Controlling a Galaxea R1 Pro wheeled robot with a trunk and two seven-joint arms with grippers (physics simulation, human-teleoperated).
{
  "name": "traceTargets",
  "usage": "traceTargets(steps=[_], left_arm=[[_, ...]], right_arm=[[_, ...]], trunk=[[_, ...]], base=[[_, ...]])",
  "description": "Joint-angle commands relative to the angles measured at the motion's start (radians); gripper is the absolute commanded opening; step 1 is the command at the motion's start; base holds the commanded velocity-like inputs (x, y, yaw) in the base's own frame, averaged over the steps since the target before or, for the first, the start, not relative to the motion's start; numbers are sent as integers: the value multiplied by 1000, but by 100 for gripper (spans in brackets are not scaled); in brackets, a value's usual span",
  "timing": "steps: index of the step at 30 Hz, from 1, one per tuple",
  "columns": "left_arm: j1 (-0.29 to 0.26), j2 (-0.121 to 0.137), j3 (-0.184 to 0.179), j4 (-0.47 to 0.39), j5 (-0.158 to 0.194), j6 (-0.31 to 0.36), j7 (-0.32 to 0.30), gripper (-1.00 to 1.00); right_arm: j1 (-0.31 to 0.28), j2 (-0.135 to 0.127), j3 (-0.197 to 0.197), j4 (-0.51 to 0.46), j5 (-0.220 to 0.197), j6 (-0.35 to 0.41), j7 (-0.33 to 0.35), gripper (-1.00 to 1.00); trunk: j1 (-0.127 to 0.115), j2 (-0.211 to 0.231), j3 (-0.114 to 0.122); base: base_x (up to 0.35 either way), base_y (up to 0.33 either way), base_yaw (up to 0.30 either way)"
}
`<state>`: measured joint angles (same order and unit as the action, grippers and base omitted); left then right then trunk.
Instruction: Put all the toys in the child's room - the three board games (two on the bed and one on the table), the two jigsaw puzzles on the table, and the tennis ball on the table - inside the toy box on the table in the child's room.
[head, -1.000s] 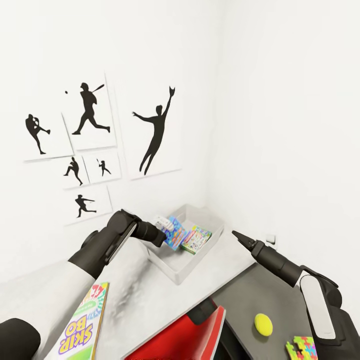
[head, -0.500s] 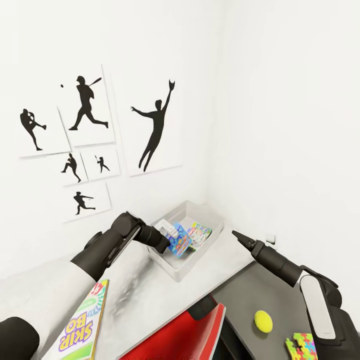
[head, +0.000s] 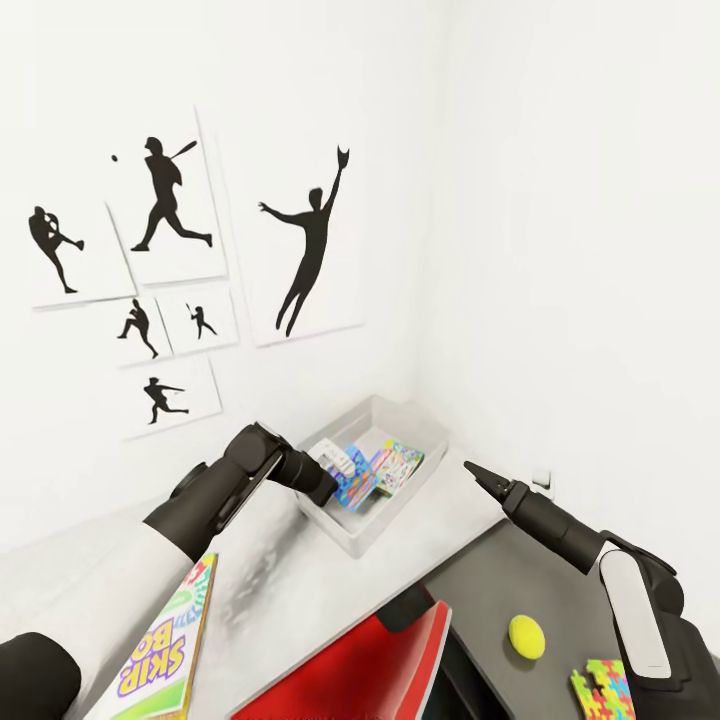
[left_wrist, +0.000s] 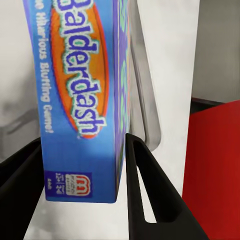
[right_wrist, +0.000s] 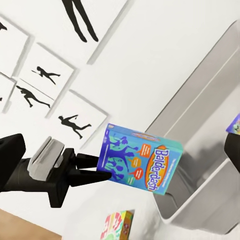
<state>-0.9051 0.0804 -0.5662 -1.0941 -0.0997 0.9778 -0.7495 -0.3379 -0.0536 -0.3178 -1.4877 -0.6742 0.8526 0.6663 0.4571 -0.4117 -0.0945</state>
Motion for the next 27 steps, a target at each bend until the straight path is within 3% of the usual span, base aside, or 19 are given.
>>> traceTargets(steps=[1, 8, 12, 16, 18, 23, 27], left_arm=[[-1, 1, -1, -1, -10, 1, -9, -100], [-23, 3, -1, 5, -11, 1, -15, -100], [-46, 3, -1, 11, -13, 1, -71, -100], [-70, 3, -1, 17, -47, 1, -97, -100], [-95, 3, 0, 44, -67, 0, -123, -100], [-156, 4, 1, 127, -77, -16, -200, -100], [-183, 3, 2, 184, -77, -48, -214, -100]], right_arm=[[-1, 0, -1, 0, -1, 5, 3, 100], [-1, 0, -1, 0, -1, 6, 3, 100], [-1, 0, -1, 0, -1, 6, 3, 100], [-1, 0, -1, 0, -1, 6, 3, 100], [-1, 0, -1, 0, -1, 6, 3, 100], [-1, 0, -1, 0, -1, 6, 3, 100], [-1, 0, -1, 0, -1, 5, 3, 100]], trunk=[[1, -2, -4], [1, -2, -15], [1, -2, -22], [1, -2, -29], [1, -2, -32], [1, -2, -40], [1, -2, -47]], base=[[0, 0, 0], [0, 0, 0], [0, 0, 0], [0, 0, 0], [0, 0, 0], [0, 0, 0], [0, 0, 0]])
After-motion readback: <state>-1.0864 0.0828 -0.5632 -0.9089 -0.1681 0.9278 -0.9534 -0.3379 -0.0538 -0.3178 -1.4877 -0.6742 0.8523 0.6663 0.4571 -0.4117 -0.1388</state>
